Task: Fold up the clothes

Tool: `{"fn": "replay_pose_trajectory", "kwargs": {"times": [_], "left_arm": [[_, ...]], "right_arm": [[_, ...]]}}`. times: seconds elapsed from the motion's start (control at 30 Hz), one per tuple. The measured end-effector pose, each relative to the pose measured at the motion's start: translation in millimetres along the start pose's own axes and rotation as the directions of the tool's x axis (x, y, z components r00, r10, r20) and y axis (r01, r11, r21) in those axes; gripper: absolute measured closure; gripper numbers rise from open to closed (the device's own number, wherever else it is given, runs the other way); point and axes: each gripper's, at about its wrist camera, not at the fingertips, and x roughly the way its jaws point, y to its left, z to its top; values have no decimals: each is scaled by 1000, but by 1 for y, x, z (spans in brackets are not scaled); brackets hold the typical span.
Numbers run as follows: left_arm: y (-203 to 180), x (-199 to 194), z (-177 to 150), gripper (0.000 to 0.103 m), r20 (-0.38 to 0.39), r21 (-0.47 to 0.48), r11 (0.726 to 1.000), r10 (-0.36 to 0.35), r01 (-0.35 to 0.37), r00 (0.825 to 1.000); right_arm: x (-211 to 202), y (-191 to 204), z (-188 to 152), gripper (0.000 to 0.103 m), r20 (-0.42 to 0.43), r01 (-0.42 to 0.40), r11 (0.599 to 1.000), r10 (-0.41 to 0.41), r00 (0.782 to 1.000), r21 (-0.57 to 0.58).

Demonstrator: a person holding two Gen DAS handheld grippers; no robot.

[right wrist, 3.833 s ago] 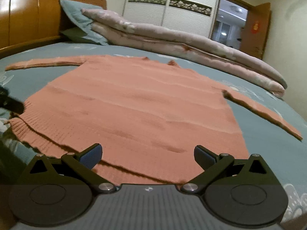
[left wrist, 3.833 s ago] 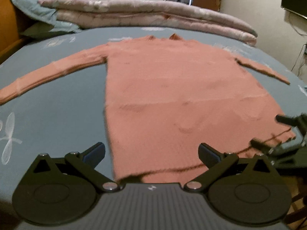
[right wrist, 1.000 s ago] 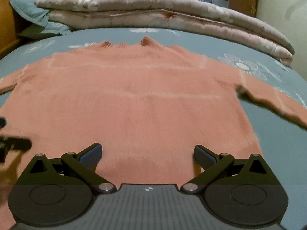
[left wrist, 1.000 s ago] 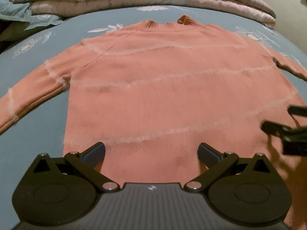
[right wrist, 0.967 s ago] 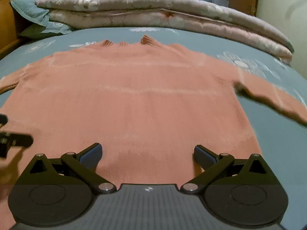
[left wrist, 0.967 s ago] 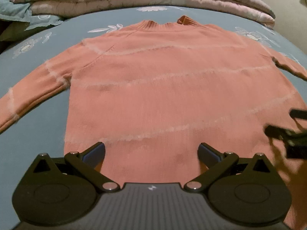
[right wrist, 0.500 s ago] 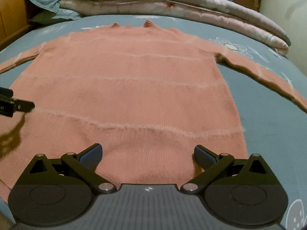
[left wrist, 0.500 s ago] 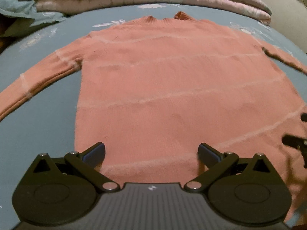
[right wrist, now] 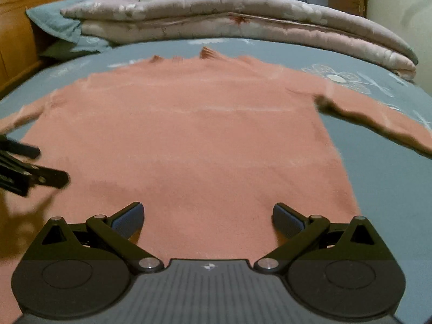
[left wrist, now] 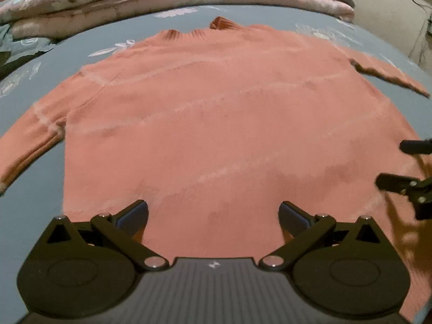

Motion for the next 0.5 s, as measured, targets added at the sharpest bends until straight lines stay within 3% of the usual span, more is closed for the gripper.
{"fn": "replay_pose_trajectory", "kwargs": {"times": [0.07, 0.13, 0.27, 0.4, 0.5], "left_arm": [[8, -5, 7, 1, -47, -7, 1000, -14, 14, 999], [17, -11, 26, 1, -58, -5, 1000, -21, 21, 998], [37, -16, 75, 1, 50, -20, 998, -62, 63, 997], [61, 23, 130, 1, 47, -124, 982, -135, 140, 990], [70, 60, 165, 1, 26, -137, 986, -94, 96, 995]], "right_arm": [[-8, -4, 0, 0, -43, 2, 1000, -2, 999, -3], [2, -9, 23, 0, -32, -28, 1000, 28, 999, 5], [29, -21, 79, 0, 21, -106, 994, 106, 994, 21], [56, -33, 135, 0, 75, -185, 982, 182, 980, 33], [83, -41, 177, 0, 101, -246, 968, 241, 965, 38]]}}
